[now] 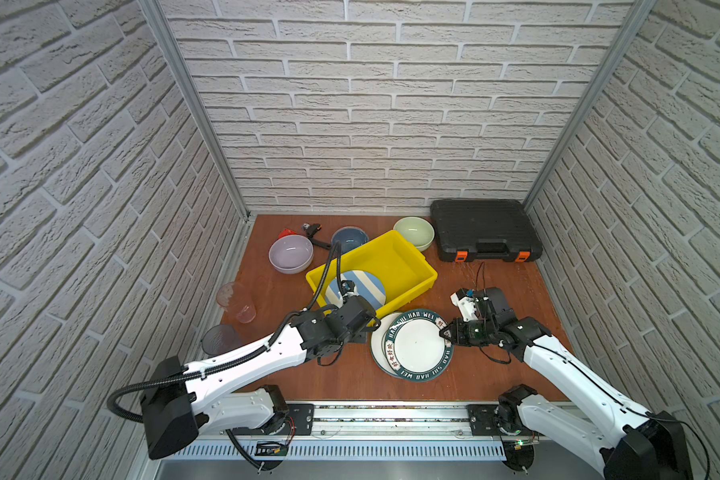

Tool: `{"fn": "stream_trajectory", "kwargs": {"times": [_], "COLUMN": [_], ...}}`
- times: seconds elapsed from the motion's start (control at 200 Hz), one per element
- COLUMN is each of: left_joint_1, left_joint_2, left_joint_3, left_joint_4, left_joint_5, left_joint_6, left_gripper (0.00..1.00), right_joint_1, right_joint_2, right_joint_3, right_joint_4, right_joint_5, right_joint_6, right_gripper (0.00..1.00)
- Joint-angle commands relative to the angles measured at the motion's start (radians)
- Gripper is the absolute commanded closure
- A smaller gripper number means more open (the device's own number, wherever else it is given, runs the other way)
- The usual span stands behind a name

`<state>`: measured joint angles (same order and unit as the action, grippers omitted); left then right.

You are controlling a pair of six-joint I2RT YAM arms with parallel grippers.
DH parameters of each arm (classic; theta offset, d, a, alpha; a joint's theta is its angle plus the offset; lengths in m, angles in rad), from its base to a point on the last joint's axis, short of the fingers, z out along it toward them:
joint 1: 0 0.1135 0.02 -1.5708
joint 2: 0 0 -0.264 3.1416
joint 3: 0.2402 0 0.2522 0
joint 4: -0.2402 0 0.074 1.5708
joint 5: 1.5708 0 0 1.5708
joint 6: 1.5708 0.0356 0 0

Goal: Place the mixed dishes into the plastic bin
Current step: 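Lift the green-rimmed plates with both grippers and carry them over the bin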

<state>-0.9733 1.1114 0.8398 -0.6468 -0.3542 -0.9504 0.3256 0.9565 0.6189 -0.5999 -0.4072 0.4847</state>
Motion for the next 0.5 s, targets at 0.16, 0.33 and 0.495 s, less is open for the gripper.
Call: {"fn": "stream_trajectory", "kwargs": {"times": [0.16, 0.33, 0.495], "left_joint_1": [0.147, 0.215, 0.275], "left_joint_2": [-0.168, -0.199, -0.18], "left_joint_3": [-0.094, -0.119, -0.129], "left_joint_4": [-0.109, -0.106, -0.071], "left_joint_5": [-0.028, 0.002, 0.034], "left_joint_6": [0.027, 0.056, 0.101], "left_gripper": [0.42, 0.42, 0.43], "right_joint_1": [0.005, 0.006, 0.005], "right_joint_2": [-0.021, 0.024, 0.122], "right_joint_3": [0.148, 0.233, 0.338], "right_joint_4": [-0.039, -0.013, 0.063], "right_joint_5": [-0.05, -0.066, -0.059], "right_joint_6": [-0.058, -0.06, -0.047], "right_gripper": [0.94, 0.94, 0.94]}}
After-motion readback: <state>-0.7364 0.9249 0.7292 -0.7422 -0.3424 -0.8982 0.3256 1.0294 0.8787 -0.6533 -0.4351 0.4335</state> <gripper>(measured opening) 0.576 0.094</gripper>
